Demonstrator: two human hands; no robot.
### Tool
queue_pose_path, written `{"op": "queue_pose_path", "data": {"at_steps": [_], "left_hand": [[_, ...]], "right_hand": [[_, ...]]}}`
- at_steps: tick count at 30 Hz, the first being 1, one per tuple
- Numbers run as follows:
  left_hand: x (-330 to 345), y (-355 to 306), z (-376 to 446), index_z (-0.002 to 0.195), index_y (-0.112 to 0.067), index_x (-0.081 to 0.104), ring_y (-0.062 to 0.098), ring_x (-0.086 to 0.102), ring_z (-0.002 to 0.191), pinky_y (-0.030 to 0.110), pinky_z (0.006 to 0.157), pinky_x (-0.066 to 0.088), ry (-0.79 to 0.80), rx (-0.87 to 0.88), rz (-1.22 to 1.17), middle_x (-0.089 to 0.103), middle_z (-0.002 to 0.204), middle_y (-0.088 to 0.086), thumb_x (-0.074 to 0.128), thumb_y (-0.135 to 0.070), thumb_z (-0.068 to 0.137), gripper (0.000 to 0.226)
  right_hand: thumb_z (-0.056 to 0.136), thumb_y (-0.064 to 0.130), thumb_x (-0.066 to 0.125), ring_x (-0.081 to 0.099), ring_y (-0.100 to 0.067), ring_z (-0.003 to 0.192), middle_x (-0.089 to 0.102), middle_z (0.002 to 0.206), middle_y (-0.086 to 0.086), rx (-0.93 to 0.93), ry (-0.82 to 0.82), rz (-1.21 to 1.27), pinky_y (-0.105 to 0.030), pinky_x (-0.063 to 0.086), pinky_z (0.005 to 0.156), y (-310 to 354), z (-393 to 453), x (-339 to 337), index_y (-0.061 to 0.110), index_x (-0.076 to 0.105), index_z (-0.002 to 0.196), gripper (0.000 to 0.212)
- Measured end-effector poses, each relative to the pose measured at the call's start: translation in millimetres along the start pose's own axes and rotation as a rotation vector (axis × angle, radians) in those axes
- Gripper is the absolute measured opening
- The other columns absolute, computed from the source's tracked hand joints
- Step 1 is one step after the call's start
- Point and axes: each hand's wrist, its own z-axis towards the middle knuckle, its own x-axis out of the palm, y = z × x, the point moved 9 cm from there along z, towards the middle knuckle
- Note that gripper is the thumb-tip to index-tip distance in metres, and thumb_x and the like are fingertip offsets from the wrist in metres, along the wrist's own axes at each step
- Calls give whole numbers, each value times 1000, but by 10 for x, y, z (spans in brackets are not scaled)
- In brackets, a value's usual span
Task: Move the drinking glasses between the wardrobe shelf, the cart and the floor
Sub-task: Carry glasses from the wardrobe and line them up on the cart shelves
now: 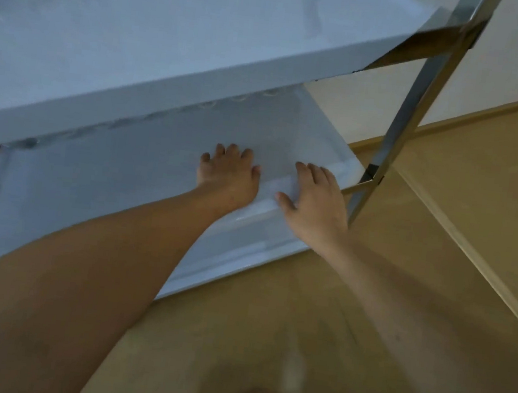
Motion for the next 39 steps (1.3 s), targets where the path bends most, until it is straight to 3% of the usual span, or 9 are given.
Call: {"op": "queue_pose_path", "data": {"at_steps": [4, 6, 12, 16, 21, 28, 34, 39], "left_hand": [[-166, -213, -502, 152, -19, 35, 32, 37, 140, 48, 110, 35, 82, 121, -58, 39, 154, 11, 31, -53, 103, 60], [-326, -284, -769, 153, -20, 34, 32, 35, 142, 48, 111, 34, 133, 185, -78, 37, 157, 10, 34, -56, 103, 62], [-1333, -427, -1560, 145, -22, 48, 29, 44, 135, 45, 105, 39, 159, 291, -145, 48, 148, 5, 43, -57, 101, 56], [-2363, -429, -1931, 145, -21, 48, 28, 45, 133, 43, 105, 41, 127, 328, -267, 51, 145, 4, 47, -54, 101, 55], [-3831, -523, -2367, 147, -22, 45, 31, 43, 134, 46, 104, 40, 10, 417, -185, 47, 147, 5, 50, -57, 96, 62], [-5759, -848, -2677, 152, -25, 37, 30, 37, 140, 49, 108, 36, -189, 517, -199, 41, 154, 6, 51, -56, 96, 66], [-6679, -1445, -2945, 154, -25, 31, 32, 37, 140, 52, 107, 39, -318, 569, -180, 37, 157, 7, 49, -57, 96, 68], [-7190, -2127, -3006, 156, -24, 28, 32, 39, 138, 51, 107, 41, -400, 623, -175, 38, 156, 7, 51, -52, 97, 69]], "right_hand": [[98, 59, 47, 14, -34, 153, 21, 165, -14, 153, 228, -1, -48, 17, 125, -96, -442, -129, 15, 15, 160, 83], [97, 60, 49, 11, -33, 154, 17, 167, -12, 226, 287, 16, -49, 18, 124, -96, -644, -366, 20, 12, 161, 84], [90, 55, 61, 37, -33, 138, 43, 151, -9, 320, 276, 12, -47, 36, 112, 203, -1151, -1537, 21, 31, 153, 77], [91, 52, 61, 34, -34, 141, 39, 153, -10, 345, 285, 16, -48, 34, 113, 542, -1320, -2498, 20, 30, 153, 76], [88, 57, 60, 33, -35, 141, 38, 153, -9, 327, 167, -26, -50, 36, 109, 1062, -1411, -3974, 24, 29, 154, 80], [90, 53, 62, 25, -36, 147, 31, 160, -13, 292, 6, -50, -49, 28, 118, 1509, -1539, -5756, 19, 27, 156, 82], [91, 53, 62, 27, -33, 147, 32, 160, -10, 275, -125, -88, -48, 29, 118, 1544, -1700, -6841, 19, 25, 158, 83], [91, 55, 62, 23, -33, 148, 28, 162, -8, 308, -198, -107, -48, 31, 117, 1081, -1832, -7463, 21, 23, 158, 84]]}}
